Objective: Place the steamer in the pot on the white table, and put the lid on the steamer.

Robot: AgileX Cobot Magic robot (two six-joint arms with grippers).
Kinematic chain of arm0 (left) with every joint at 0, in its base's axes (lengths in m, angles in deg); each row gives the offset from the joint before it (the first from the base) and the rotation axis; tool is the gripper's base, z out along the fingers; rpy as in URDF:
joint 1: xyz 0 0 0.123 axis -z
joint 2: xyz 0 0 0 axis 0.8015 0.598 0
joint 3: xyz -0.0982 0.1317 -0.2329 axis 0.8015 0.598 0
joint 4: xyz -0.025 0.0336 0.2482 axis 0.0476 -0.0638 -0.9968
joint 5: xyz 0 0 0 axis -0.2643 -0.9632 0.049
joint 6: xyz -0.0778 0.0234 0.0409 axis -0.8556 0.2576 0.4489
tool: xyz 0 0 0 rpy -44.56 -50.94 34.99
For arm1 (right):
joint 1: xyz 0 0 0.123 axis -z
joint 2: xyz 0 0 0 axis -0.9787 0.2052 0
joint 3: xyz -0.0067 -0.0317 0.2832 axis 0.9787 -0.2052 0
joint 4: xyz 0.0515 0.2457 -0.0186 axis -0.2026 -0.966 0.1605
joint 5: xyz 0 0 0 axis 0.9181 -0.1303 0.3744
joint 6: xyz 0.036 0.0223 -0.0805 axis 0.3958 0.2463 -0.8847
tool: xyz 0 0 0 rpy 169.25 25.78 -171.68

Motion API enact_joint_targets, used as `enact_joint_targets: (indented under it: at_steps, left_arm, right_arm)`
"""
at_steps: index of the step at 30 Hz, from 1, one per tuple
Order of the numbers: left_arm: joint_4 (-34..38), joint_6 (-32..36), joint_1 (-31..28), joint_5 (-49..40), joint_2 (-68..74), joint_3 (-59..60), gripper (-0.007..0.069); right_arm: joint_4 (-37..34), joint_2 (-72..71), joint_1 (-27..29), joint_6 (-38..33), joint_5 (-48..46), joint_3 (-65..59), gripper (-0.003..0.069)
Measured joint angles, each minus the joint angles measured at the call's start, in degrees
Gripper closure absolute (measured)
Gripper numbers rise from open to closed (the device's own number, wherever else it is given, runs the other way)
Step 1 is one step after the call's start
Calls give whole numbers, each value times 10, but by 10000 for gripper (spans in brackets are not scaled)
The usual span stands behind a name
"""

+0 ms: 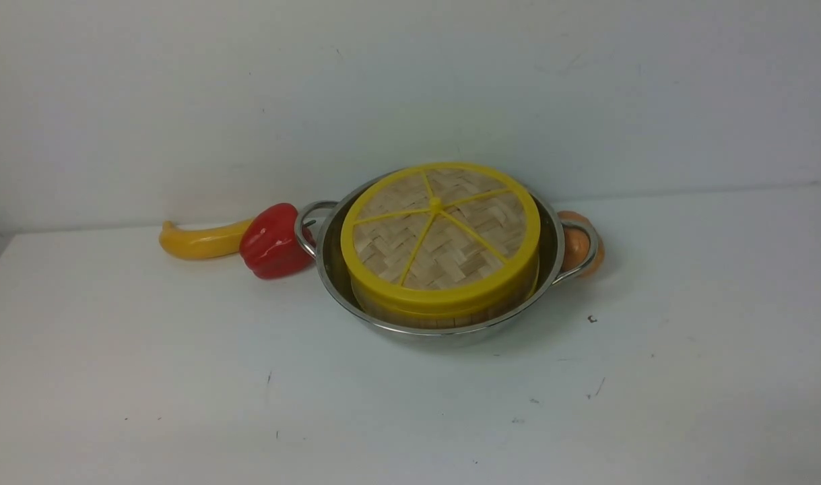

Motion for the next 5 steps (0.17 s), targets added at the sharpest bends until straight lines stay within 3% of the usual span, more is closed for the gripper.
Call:
enact_joint_targets:
  at_steps: [5]
  left_arm:
    - [0, 0, 0, 0, 0, 0, 458]
  right_arm:
    - [0, 0, 0, 0, 0, 0, 417]
